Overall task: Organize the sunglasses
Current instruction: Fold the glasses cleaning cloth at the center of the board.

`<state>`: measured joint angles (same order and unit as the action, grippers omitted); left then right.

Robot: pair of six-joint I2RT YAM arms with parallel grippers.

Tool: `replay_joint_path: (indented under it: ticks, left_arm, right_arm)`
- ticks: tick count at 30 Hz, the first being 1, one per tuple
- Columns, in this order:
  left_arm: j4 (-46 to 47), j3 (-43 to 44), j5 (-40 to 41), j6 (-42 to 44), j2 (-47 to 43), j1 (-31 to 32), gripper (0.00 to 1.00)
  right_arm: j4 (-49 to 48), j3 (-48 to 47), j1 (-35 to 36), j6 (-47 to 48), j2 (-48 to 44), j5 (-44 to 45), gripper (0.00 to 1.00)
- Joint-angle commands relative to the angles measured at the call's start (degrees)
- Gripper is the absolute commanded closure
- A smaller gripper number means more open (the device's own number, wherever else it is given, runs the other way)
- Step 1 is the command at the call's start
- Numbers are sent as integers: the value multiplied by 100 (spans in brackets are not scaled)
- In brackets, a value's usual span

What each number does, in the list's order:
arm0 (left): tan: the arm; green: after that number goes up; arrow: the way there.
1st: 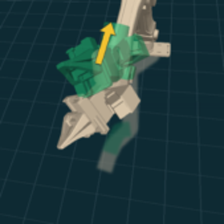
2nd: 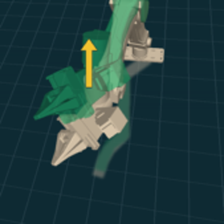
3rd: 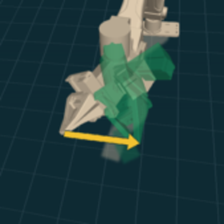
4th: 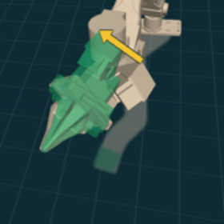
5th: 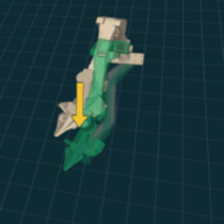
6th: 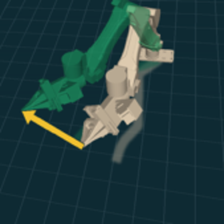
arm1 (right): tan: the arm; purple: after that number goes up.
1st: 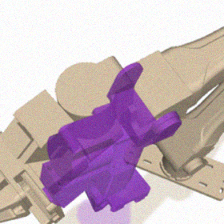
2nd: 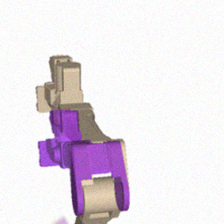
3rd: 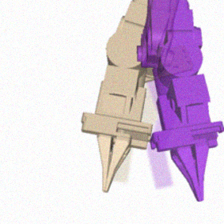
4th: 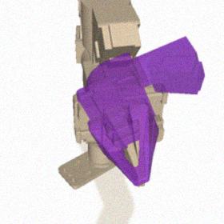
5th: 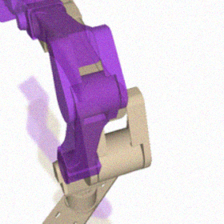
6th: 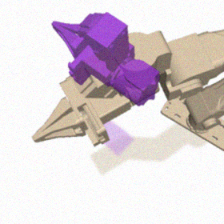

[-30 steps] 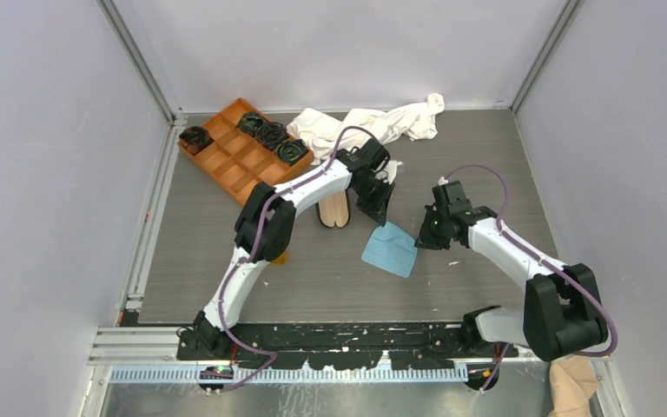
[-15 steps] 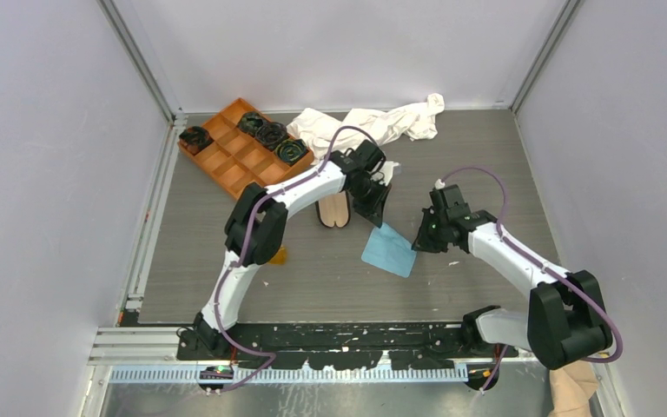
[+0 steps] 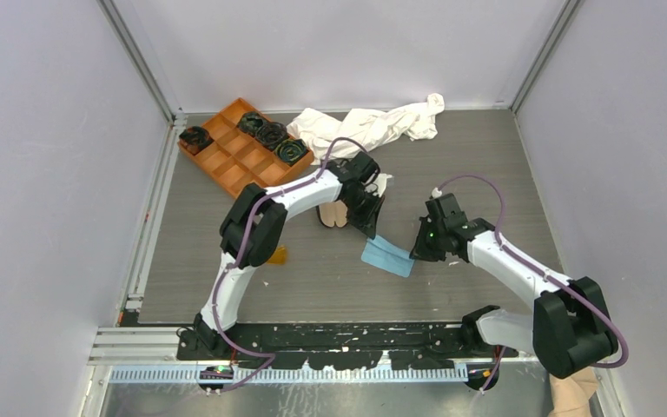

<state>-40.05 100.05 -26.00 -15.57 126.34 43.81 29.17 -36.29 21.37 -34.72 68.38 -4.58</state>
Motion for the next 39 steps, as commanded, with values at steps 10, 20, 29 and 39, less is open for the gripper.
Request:
replay_joint_path:
  ticks: [10,20,29,39]
  left_arm:
    - [336,-430,-133,-163,-612,13,100]
    - [348,-671,-158,-198,-640,13,100]
    - [443,-817,-204,-261,-636,22,100]
    - [486,-931,-206,-323,-672,109,100]
  right_arm:
    - [-34,153,280,-222,-167,77,99]
    - [-50,183,358,-222,-118,84,99]
    - [-61,193,425,-233,-79,127,100]
    - [-60,193,463,-242,-47,176,99]
